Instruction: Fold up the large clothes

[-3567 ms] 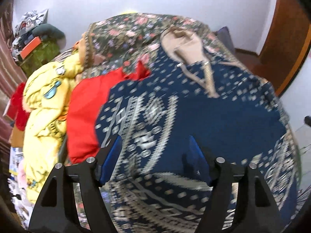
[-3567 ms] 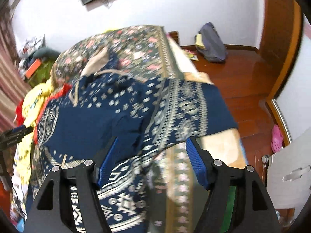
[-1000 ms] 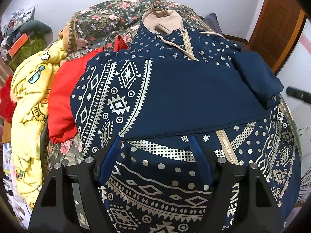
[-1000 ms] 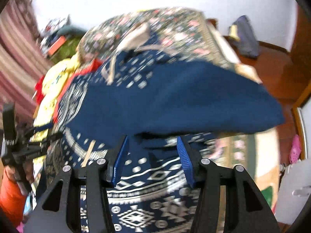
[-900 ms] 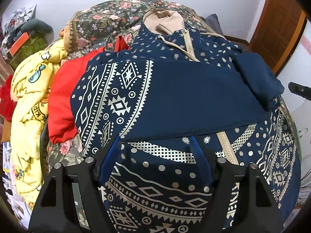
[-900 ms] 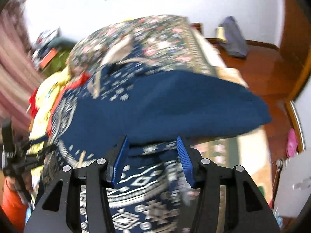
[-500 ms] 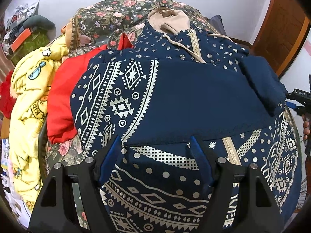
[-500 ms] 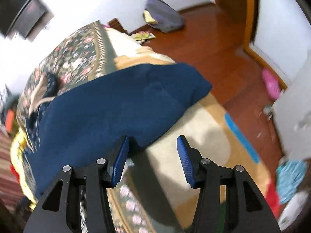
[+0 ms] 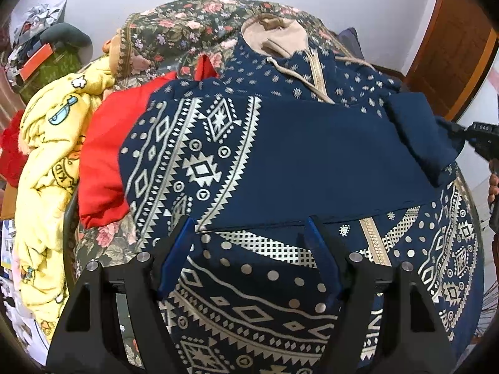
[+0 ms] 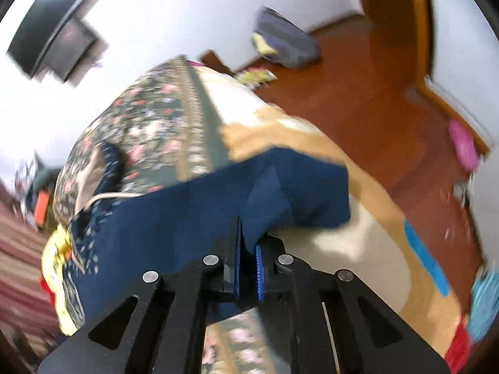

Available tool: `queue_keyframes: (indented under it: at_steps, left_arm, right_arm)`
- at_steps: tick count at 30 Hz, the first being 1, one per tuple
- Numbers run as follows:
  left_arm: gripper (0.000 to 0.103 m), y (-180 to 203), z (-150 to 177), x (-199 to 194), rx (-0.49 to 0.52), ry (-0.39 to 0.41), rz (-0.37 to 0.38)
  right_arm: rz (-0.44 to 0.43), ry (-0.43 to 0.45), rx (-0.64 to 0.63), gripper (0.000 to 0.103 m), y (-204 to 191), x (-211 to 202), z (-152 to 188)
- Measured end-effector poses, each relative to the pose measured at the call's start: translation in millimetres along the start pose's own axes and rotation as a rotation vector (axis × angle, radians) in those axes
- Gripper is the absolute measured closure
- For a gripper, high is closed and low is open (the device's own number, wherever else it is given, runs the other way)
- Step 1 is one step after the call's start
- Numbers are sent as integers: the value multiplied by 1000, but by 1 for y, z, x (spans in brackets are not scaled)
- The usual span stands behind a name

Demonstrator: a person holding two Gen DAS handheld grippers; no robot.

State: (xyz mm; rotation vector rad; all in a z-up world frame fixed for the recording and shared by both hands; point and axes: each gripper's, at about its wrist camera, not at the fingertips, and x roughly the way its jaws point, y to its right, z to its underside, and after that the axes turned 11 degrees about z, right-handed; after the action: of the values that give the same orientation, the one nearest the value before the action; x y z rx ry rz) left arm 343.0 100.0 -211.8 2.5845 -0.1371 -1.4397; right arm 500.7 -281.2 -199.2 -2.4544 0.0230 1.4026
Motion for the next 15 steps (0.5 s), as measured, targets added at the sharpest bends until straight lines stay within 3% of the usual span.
queue_keyframes:
  at_steps: [5,9,15]
  left_arm:
    - [31,-14,2,-19,-17,41,7]
    - [31,-32,7,-38,-54,81,22]
    - [31,-64,21,-61,-116,116,43]
  right_arm:
    - [-48,119,-154,98,-63,-59,-1]
    - [-144,200,-272,98,-130,-111,3]
    - [-284,201,-446,98,-225,-147,43]
